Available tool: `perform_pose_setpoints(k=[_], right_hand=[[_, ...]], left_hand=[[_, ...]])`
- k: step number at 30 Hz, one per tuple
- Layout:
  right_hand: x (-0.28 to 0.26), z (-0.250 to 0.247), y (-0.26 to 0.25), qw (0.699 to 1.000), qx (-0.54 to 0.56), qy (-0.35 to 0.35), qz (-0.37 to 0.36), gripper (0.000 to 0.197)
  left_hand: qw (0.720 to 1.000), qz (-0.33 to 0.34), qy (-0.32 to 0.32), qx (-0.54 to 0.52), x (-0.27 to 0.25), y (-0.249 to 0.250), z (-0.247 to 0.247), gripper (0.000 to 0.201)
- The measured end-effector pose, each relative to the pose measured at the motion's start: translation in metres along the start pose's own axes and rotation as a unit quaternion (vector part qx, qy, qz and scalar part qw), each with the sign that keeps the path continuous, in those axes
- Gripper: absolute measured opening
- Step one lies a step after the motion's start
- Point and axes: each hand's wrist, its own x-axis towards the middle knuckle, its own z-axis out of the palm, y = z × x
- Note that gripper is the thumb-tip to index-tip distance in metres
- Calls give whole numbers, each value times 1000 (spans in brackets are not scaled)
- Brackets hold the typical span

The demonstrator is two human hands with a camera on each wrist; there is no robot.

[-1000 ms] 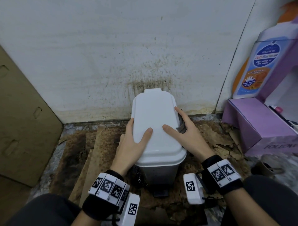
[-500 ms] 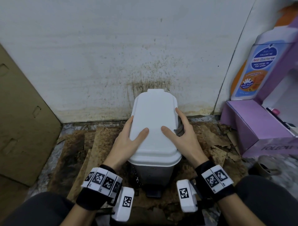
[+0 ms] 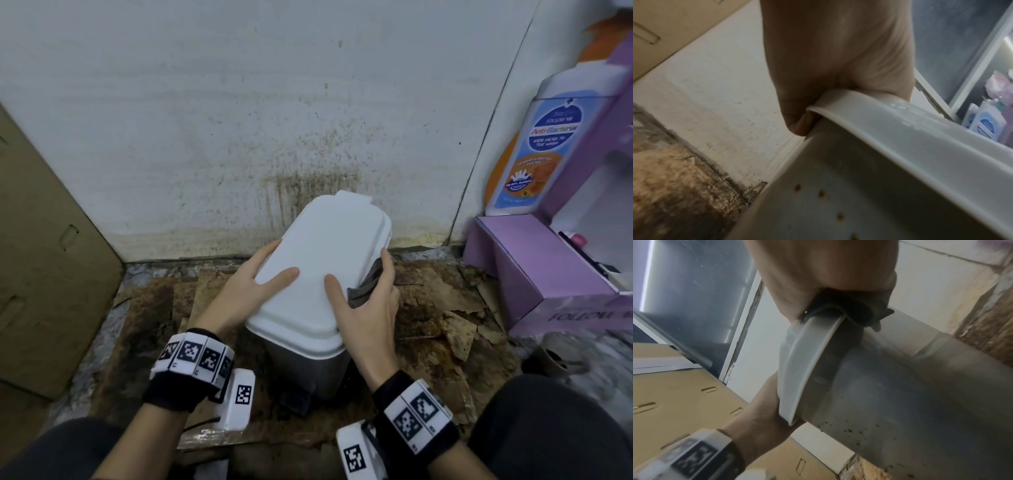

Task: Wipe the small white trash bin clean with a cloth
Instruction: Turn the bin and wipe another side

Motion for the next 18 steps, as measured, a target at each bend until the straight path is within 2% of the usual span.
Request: perform_pose_setpoints(k=[3, 8, 11, 15, 18], right_hand=[[16, -3, -1, 1000, 1, -10, 6, 95], [59, -13, -5, 999, -13, -32, 15, 90], [86, -17, 1, 999, -30, -40, 2, 85], [120, -23, 6, 996, -46, -73, -5, 92], [143, -28, 5, 993, -48, -103, -25, 91]], left_hand=[[998, -6, 35, 55, 0, -4, 2, 69], [981, -36, 156, 113, -23, 2, 20, 72], [967, -62, 208, 131, -43, 8, 41, 84], [960, -102, 256, 57, -54, 2, 63, 104], [957, -126, 261, -15, -58, 4, 72, 103]])
